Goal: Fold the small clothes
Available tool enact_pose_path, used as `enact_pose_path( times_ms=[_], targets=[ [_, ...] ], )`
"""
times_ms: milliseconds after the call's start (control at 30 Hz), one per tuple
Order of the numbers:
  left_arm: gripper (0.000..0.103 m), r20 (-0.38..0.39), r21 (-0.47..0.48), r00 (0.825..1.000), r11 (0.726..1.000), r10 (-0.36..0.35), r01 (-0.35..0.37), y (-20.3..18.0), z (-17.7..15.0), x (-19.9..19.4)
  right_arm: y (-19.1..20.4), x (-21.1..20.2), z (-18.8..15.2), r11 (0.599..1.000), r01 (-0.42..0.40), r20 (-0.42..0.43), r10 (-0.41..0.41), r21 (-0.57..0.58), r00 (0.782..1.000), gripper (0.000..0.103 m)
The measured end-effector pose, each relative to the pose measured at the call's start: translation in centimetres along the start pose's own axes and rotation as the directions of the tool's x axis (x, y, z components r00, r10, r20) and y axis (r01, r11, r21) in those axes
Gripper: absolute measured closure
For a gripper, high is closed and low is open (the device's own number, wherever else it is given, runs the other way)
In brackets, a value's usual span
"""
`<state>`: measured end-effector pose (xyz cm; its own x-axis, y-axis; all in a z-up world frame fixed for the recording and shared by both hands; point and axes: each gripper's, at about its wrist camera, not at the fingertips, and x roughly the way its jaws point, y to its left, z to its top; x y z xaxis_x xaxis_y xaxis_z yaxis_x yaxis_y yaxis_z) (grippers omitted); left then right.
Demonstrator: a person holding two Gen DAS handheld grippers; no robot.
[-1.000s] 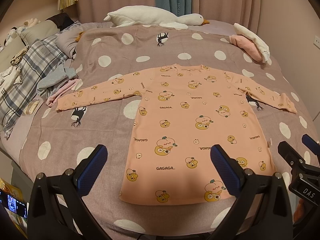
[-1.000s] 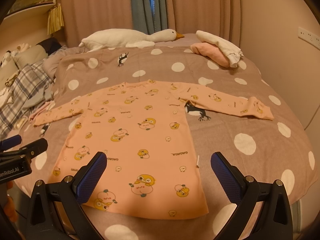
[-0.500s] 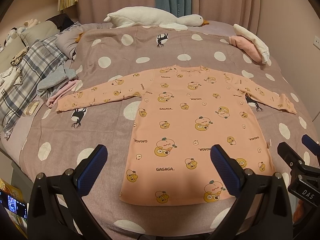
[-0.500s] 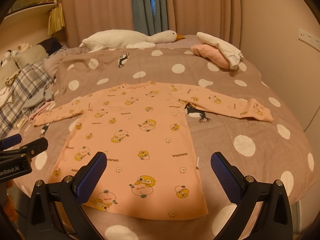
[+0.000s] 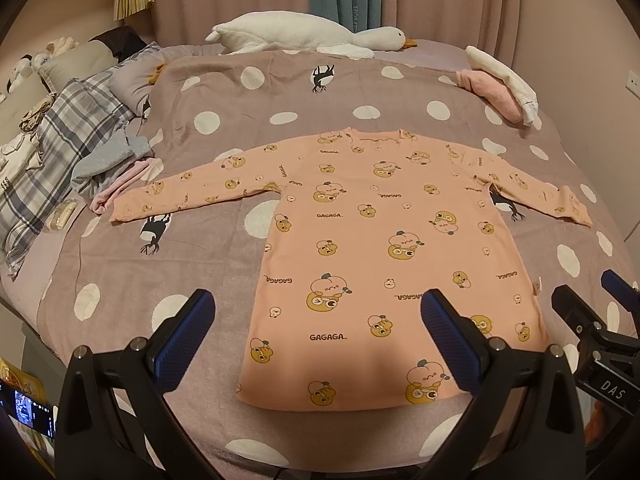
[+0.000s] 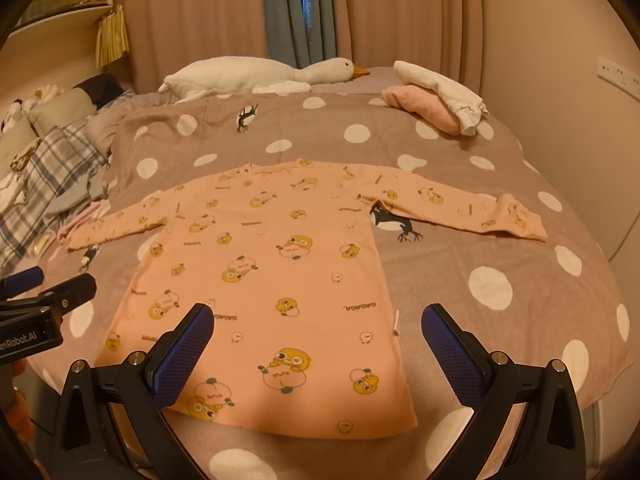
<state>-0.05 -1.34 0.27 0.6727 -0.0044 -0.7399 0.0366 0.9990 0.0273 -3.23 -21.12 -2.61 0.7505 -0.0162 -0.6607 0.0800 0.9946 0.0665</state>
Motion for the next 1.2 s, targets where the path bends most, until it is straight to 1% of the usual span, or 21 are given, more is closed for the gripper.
enact_pose_path(
  times_ms=[433, 533, 600, 667, 733, 800, 867, 933, 967, 1000, 1033, 1067, 1100, 1133, 1200],
  targets=[
    [0.000, -0.011, -0.002, 1.000, 1.000, -0.011, 0.011, -0.2, -0.5, 0.8, -0.2, 0.3, -0.1, 1.000, 0.000, -0.007, 0.000, 0.003, 1.000, 0.000],
    [0.000, -0.018, 0.002, 0.999, 1.000, -0.029, 0.029, -0.3, -0.7, 1.6, -0.6, 0.8, -0.3, 1.000, -0.009, -0.017, 0.009, 0.015, 1.000, 0.000],
    [0.000, -0.033, -0.005, 0.998, 0.999, -0.045, 0.045, -0.2, -1.1, 2.5, -1.0, 1.1, -0.4, 0.998, -0.047, -0.024, 0.048, 0.042, 0.999, 0.000],
    [0.000, -0.045, -0.015, 0.997, 0.998, -0.064, 0.064, -0.1, -1.3, 3.5, -1.8, 1.4, -0.6, 0.988, -0.127, -0.025, 0.130, 0.090, 0.991, 0.000],
    [0.000, -0.089, -0.034, 0.990, 0.994, -0.106, 0.103, 0.0, -1.7, 5.0, -3.0, 1.9, -1.0, 0.968, -0.206, -0.017, 0.210, 0.142, 0.977, 0.000],
    [0.000, -0.141, -0.066, 0.974, 0.984, -0.175, 0.167, 0.0, -1.9, 6.6, -4.4, 2.6, -1.5, 0.951, -0.241, -0.015, 0.248, 0.193, 0.969, 0.000],
    [0.000, -0.179, -0.118, 0.947, 0.961, -0.268, 0.249, 0.1, -2.2, 7.9, -5.5, 3.3, -1.8, 0.939, -0.242, -0.019, 0.254, 0.244, 0.967, 0.000],
    [0.000, -0.193, -0.197, 0.903, 0.916, -0.385, 0.348, 0.4, -2.5, 8.9, -7.8, 4.3, -2.3, 0.913, -0.243, -0.017, 0.263, 0.328, 0.965, 0.000],
    [0.000, -0.191, -0.236, 0.881, 0.891, -0.434, 0.388, 0.5, -2.6, 9.3, -9.2, 4.8, -2.5, 0.893, -0.245, -0.011, 0.269, 0.377, 0.963, 0.000],
    [0.000, -0.184, -0.279, 0.855, 0.860, -0.484, 0.427, 0.7, -2.7, 9.8, -10.4, 5.2, -2.7, 0.876, -0.246, -0.006, 0.273, 0.415, 0.962, 0.000],
    [0.000, -0.180, -0.299, 0.844, 0.846, -0.505, 0.442, 0.7, -2.7, 10.1, -11.6, 5.5, -2.9, 0.854, -0.249, 0.004, 0.278, 0.458, 0.961, 0.000],
    [0.000, -0.175, -0.313, 0.837, 0.836, -0.518, 0.451, 0.7, -2.6, 10.3, -13.1, 5.9, -3.1, 0.830, -0.245, 0.015, 0.274, 0.502, 0.962, 0.000],
    [0.000, -0.173, -0.316, 0.839, 0.836, -0.516, 0.449, 0.6, -2.5, 10.5, -14.5, 6.3, -3.2, 0.812, -0.232, 0.025, 0.260, 0.536, 0.965, 0.000],
    [0.000, -0.171, -0.312, 0.844, 0.840, -0.509, 0.444, 0.5, -2.3, 10.7, -15.9, 6.7, -3.2, 0.797, -0.219, 0.037, 0.241, 0.563, 0.970, 0.000],
    [0.000, -0.169, -0.306, 0.849, 0.846, -0.500, 0.438, 0.2, -1.9, 10.9, -18.4, 7.2, -3.0, 0.774, -0.194, 0.061, 0.198, 0.602, 0.978, 0.000]
  ],
)
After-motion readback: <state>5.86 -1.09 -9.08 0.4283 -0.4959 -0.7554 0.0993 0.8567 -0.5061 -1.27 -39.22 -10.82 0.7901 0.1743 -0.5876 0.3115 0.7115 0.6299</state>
